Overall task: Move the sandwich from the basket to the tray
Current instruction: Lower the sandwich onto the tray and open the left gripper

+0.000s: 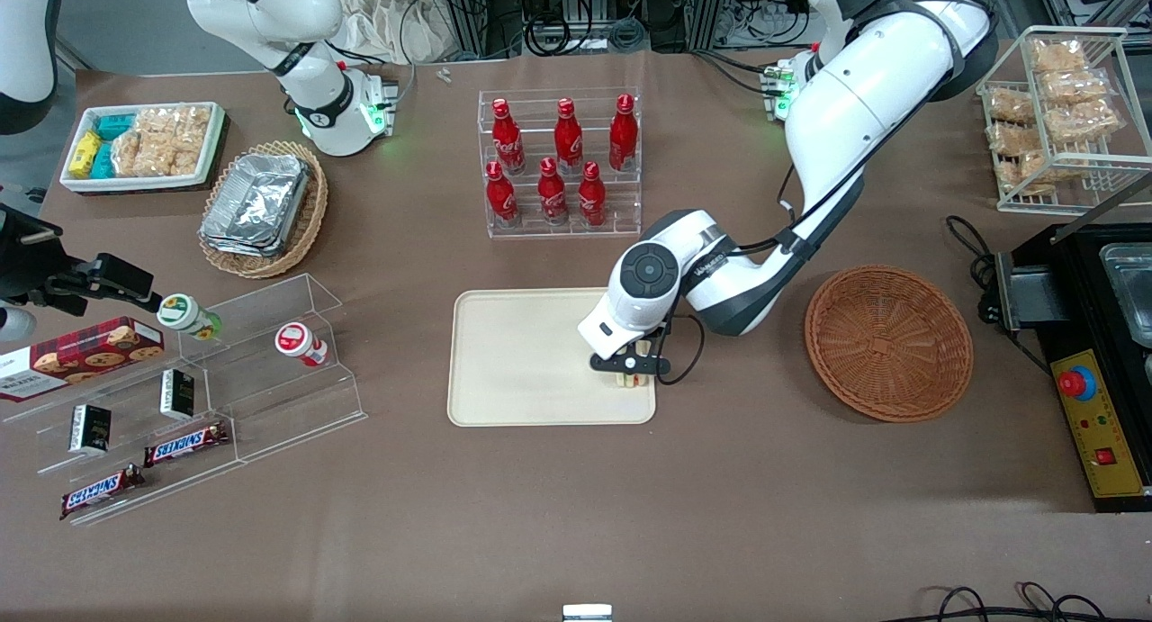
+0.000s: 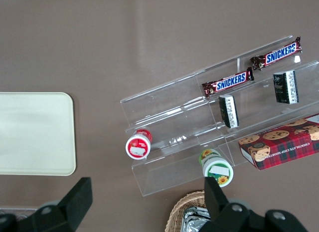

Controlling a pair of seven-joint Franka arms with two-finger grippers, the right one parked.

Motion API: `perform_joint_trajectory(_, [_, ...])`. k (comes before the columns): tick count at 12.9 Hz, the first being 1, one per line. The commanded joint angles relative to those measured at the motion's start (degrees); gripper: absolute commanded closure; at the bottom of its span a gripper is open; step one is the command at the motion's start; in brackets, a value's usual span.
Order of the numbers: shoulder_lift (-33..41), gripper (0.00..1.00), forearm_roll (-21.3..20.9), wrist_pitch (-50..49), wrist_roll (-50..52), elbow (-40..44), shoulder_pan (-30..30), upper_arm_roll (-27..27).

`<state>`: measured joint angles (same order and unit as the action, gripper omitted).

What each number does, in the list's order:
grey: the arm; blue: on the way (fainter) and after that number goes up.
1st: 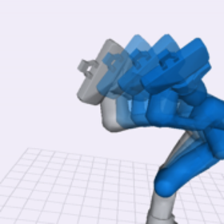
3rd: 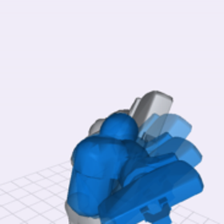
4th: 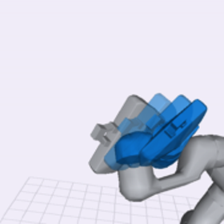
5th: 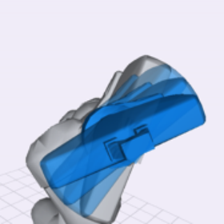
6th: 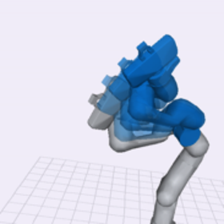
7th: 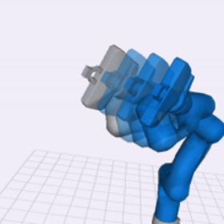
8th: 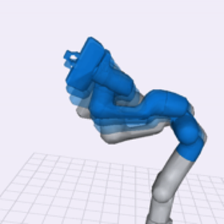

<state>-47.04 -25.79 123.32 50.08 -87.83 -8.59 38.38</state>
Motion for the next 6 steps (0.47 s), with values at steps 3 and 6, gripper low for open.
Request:
perform_joint_trajectory(3, [4.30, 0.00, -1.11, -5.25, 5.65, 1.00, 0.06, 0.03])
perform_joint_trajectory(6, [11.94, 0.00, 0.99, -17.81, 0.14, 0.04, 4.26, 1.16])
